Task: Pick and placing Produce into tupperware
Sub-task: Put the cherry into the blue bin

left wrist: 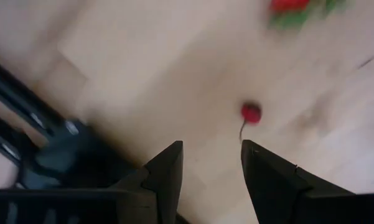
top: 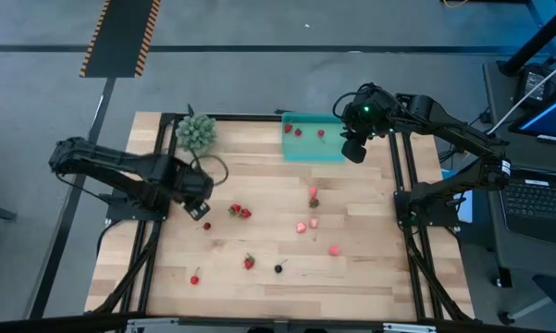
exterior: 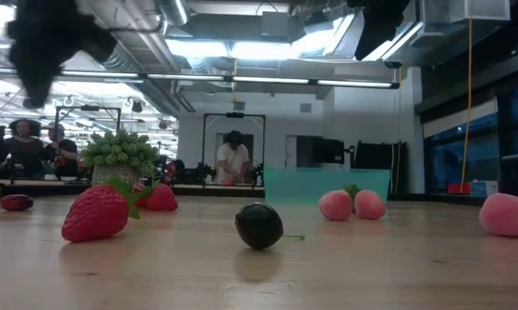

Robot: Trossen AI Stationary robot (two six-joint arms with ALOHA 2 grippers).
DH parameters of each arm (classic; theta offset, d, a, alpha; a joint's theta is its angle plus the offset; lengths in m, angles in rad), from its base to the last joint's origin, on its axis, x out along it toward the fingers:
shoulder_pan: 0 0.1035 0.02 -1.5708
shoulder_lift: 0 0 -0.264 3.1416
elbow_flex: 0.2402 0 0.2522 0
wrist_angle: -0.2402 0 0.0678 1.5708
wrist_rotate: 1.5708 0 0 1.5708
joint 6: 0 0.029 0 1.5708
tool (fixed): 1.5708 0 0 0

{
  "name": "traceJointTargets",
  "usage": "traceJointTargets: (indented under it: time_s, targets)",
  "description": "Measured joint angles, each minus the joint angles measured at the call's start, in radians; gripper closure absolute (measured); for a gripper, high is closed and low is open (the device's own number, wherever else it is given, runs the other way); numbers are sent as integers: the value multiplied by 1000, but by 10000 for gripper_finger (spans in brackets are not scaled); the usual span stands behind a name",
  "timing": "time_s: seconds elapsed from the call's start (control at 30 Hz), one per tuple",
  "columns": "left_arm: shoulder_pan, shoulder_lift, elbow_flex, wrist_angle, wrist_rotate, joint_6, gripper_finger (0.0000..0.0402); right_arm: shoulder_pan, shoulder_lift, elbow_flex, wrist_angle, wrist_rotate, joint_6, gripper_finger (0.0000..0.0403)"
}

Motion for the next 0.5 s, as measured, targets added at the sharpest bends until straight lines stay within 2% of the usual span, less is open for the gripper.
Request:
traceJointTargets:
  time_s: [0.17, 0.37, 0.5]
  targets:
    - [-89, 3, -116, 123, 30, -101, 246, 0, 0, 0, 12, 0, 2, 298]
    - [-152, 10, -218, 379, 29, -129, 246, 0, 0, 0, 20, 0, 6, 298]
    - [-171, 23, -256, 409, 32, -172, 247, 0, 0, 0, 20, 0, 7, 298]
